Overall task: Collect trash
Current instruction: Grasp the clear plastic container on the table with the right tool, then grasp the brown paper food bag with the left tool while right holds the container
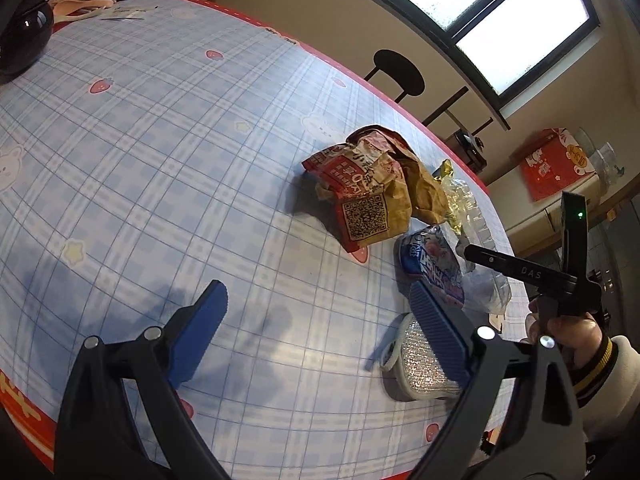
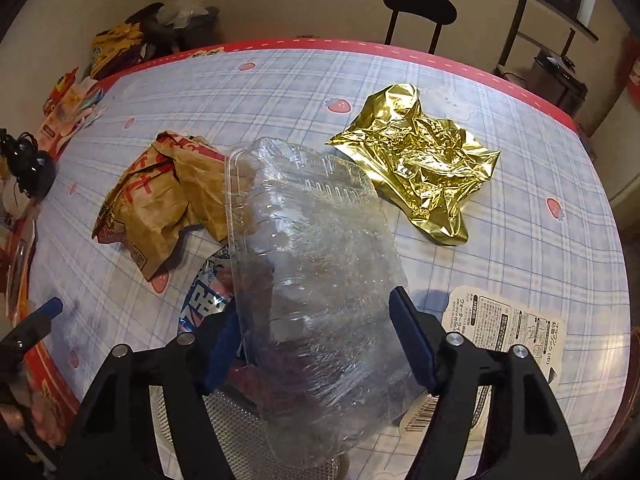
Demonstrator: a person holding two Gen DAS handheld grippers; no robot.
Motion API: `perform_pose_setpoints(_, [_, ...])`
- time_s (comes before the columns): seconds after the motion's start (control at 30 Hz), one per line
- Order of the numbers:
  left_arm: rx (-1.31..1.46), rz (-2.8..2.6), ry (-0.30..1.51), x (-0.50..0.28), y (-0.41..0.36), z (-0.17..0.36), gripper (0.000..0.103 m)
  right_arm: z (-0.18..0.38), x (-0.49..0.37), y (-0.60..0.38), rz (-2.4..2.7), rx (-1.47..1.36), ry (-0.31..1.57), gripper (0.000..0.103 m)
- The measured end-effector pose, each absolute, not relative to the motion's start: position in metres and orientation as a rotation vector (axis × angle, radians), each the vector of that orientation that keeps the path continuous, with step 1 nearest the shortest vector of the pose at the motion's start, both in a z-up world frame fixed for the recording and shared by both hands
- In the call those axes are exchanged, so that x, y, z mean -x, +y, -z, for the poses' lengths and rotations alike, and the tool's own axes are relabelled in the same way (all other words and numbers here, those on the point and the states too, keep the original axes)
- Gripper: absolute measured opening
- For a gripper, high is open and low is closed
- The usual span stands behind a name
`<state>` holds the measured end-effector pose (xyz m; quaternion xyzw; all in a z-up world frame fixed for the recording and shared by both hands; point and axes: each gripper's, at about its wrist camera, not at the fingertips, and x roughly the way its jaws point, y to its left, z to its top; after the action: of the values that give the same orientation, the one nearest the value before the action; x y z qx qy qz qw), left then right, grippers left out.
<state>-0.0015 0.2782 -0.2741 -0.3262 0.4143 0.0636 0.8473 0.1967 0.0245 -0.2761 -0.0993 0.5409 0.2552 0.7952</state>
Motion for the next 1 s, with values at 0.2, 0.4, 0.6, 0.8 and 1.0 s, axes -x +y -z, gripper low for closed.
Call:
perform_pose_setpoints(0.2, [0.664,-0.109,0.884,-0.008,0.267,0.271,0.091,0.258,-0.192,0.002,-0.551,0.151,1.127,0.051])
perform_pose_setpoints(0.4, [0.652,-0.091,0.889,-0.015,0.258,0.27,0.091,0.247,-0.18,-0.006,-0.537,0.174,1.058,0.037])
perform_pose_setpoints(0.6, [0.653,-0.089,0.894,-0.015,0.257,0.272,0.091,0.236,-0.174,-0.007,-0.528,0.174,1.011,0.028])
perform_pose_setpoints(0.8, [0.662,-0.1,0.895,-0.013,0.262,0.275,0.091,0.226,-0.163,-0.01,-0.534,0.159,0.97,0.026])
perform_pose_setpoints(1.0, [0.655,-0.106,0.9,-0.019,0.268,0.277,0.091,0.221,-0.155,-0.025,-0.516,0.116,0.957,0.024])
